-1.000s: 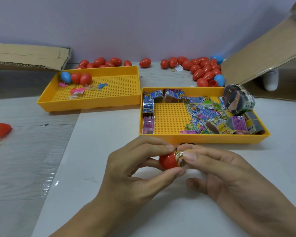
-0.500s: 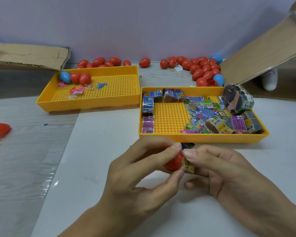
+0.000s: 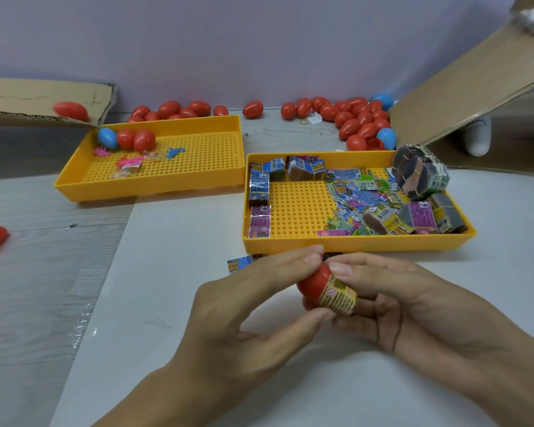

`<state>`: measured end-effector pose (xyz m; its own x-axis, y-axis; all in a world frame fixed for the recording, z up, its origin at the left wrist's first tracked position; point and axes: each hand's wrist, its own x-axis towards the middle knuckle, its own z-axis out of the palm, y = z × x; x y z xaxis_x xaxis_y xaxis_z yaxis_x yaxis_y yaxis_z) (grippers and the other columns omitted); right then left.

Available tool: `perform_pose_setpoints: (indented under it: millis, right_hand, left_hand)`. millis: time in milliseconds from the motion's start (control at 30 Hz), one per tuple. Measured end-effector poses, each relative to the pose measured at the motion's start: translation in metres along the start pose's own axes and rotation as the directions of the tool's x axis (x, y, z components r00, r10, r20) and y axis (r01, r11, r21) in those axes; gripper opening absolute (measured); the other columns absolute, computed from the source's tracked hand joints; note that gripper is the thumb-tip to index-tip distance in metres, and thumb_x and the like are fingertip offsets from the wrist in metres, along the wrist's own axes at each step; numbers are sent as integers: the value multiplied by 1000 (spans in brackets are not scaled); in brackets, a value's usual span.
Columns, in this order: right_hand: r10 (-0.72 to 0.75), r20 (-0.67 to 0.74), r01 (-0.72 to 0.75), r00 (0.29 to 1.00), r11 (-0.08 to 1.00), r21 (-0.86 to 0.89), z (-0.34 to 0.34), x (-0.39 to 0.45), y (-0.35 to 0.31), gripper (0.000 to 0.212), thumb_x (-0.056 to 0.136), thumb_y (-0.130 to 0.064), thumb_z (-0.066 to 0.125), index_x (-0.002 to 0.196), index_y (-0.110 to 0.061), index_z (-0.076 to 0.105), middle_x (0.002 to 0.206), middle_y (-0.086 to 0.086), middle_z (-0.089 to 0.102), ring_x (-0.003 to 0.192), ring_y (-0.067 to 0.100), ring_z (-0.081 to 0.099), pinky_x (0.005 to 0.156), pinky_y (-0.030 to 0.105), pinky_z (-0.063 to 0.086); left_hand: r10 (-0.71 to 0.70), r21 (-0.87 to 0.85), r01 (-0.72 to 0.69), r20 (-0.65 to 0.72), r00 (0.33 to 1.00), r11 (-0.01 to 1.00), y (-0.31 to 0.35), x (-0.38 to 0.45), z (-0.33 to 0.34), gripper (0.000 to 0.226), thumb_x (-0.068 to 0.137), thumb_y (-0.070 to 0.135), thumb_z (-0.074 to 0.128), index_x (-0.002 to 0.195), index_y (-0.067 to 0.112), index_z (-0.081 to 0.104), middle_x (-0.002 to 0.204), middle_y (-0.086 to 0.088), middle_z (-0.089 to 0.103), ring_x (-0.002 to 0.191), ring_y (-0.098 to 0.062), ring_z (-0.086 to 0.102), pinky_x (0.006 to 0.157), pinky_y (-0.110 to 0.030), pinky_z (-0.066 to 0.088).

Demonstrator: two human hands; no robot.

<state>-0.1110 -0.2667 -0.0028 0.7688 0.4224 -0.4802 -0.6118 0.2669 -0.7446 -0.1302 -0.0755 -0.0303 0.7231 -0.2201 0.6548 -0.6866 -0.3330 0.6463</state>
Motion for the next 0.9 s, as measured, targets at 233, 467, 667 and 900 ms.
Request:
perform_pose_setpoints:
  millis: [233, 467, 667, 900]
  right_hand:
    - [69, 66, -72, 995, 996, 53, -3, 1, -1, 48, 55, -18, 84, 100, -2, 77, 96, 21, 74, 71, 19, 72, 59, 27, 59]
    - [111, 100, -122, 989, 986, 111, -7, 0, -4, 47, 56, -12, 82, 100, 2, 76, 103, 25, 72, 74, 23, 73, 59, 30, 60]
    - [143, 137, -162, 980, 977, 142, -2, 1, -3, 47, 63, -20, 85, 106, -3, 75, 103, 27, 71, 77, 30, 74, 56, 32, 60]
    - [153, 132, -164, 979, 983, 78, 1, -2, -5, 40, 60, -26, 85, 94, -7, 79, 93, 22, 74, 76, 30, 75, 53, 29, 59]
  left_hand:
    - [-38, -110, 35, -29, 999, 993, -2, -2, 2, 42, 77, 16, 78, 115, 4, 66, 121, -6, 69, 114, -13, 67, 98, -35, 54]
    - [-174, -263, 189, 79, 982, 946, -5, -1, -3, 46, 79, 18, 77, 123, 15, 64, 127, 8, 67, 121, -14, 63, 105, -33, 48]
    - [-238, -315, 228, 7, 971, 921, -7, -3, -1, 45, 82, 25, 77, 125, 19, 67, 123, 6, 71, 116, -18, 67, 98, -35, 53]
    - [-227, -302, 233, 56, 972, 924, -6, -1, -2, 42, 83, 29, 77, 124, 23, 67, 121, 11, 71, 114, -15, 67, 95, -30, 54]
